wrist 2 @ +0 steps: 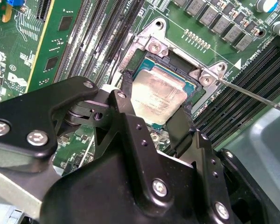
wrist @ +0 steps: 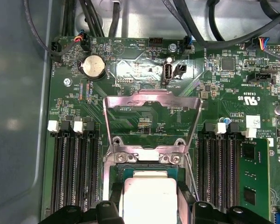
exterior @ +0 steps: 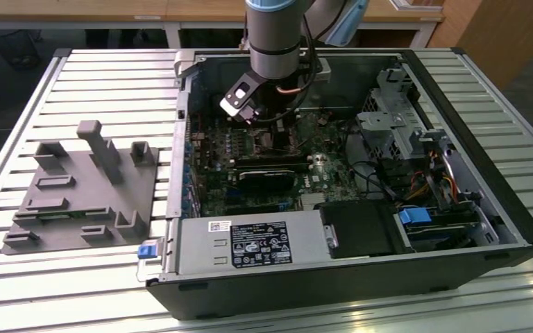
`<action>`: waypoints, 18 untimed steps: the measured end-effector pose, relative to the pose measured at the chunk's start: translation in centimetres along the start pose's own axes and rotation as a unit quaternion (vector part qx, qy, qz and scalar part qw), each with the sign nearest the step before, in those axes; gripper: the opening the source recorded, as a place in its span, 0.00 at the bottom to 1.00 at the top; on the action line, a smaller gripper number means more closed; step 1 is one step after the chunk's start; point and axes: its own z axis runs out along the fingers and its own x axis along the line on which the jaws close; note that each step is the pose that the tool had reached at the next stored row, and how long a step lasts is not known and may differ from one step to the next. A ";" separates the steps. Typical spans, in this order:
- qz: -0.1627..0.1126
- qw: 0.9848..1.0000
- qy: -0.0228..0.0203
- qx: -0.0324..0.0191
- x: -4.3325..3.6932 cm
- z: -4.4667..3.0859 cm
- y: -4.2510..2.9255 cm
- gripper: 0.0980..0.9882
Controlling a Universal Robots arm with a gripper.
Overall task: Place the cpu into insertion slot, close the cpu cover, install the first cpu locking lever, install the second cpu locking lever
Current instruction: 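Place the cpu into insertion slot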
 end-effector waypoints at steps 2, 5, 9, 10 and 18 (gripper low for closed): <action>0.000 1.000 0.000 0.000 0.00 0.00 0.00 0.50; 0.000 1.000 0.000 0.000 0.00 0.00 0.00 0.51; 0.000 1.000 0.001 0.000 0.04 0.01 0.00 0.58; 0.000 1.000 0.001 0.000 0.07 0.02 0.00 0.58; 0.001 1.000 0.007 0.000 0.18 0.08 -0.01 0.58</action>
